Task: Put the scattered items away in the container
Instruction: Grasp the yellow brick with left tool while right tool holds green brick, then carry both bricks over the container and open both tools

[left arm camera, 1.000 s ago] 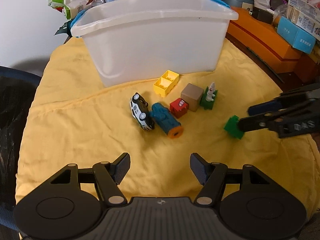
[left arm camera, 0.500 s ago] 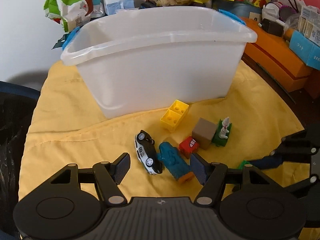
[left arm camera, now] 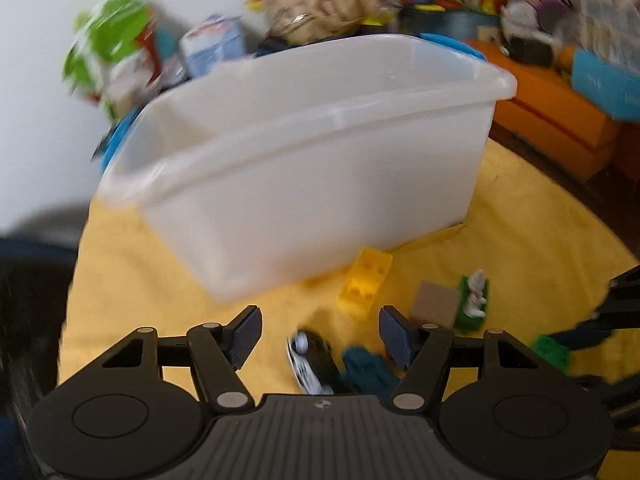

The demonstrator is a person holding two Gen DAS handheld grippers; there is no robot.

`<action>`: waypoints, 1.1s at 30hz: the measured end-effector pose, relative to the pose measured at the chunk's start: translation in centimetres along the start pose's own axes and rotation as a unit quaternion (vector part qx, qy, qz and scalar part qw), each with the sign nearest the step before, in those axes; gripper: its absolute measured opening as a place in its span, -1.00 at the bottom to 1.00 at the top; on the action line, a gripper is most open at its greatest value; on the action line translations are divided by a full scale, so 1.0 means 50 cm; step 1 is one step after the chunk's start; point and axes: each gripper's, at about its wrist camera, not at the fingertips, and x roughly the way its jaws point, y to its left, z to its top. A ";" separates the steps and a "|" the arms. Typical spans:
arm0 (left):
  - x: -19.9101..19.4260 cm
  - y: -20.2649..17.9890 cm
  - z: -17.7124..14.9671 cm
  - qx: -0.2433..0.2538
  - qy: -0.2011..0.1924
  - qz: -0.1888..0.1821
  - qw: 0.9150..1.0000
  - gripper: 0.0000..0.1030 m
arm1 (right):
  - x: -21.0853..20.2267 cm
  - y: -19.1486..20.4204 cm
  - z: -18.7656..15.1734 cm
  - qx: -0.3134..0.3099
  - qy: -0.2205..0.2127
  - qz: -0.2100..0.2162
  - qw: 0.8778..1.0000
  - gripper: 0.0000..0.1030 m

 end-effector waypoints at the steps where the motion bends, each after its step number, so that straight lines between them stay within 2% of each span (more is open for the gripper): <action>1: 0.012 -0.003 0.007 0.014 0.003 -0.006 1.000 0.33 | -0.003 -0.001 -0.001 0.001 -0.001 -0.001 1.000 -0.34; 6: 0.070 -0.014 0.019 0.050 0.024 -0.049 0.997 0.32 | 0.001 -0.015 -0.014 0.024 0.001 -0.009 1.000 -0.34; 7: 0.083 -0.012 0.018 0.046 0.032 -0.055 0.997 0.13 | 0.000 -0.016 -0.015 0.025 0.000 -0.009 1.000 -0.34; 8: 0.097 -0.010 0.018 0.038 0.042 -0.066 0.996 -0.32 | 0.000 -0.017 -0.015 0.025 -0.001 -0.010 1.000 -0.34; 9: 0.109 -0.006 0.018 0.028 0.053 -0.083 0.995 -0.41 | 0.001 -0.016 -0.014 0.026 -0.001 -0.012 1.000 -0.34; 11: 0.110 -0.004 0.015 0.019 0.047 -0.102 0.993 -0.47 | -0.001 -0.013 -0.012 0.026 -0.001 -0.016 1.000 -0.34; 14: 0.078 -0.013 0.003 0.024 0.027 -0.098 0.995 -0.48 | -0.001 -0.013 -0.013 0.026 -0.002 -0.018 0.999 -0.34; 17: 0.007 -0.011 0.001 0.023 -0.003 -0.106 0.994 -0.48 | -0.019 -0.010 -0.005 0.013 -0.007 -0.027 1.000 -0.34; 21: -0.112 0.011 0.033 0.006 -0.061 -0.108 0.992 -0.48 | -0.084 -0.011 0.041 -0.008 -0.047 -0.026 0.999 -0.34; 25: -0.202 0.049 0.101 -0.032 -0.124 -0.077 0.989 -0.48 | -0.183 -0.012 0.126 -0.027 -0.126 -0.035 0.991 -0.35; 27: -0.226 0.072 0.143 -0.057 -0.142 -0.058 0.987 -0.48 | -0.224 -0.018 0.176 -0.022 -0.170 -0.046 0.984 -0.34; 29: -0.224 0.092 0.179 -0.074 -0.149 -0.038 0.985 -0.48 | -0.245 -0.030 0.227 -0.011 -0.201 -0.059 0.978 -0.34; 33: -0.151 0.115 0.229 -0.081 -0.124 0.011 0.989 -0.48 | -0.217 -0.047 0.310 0.001 -0.209 -0.077 0.975 -0.34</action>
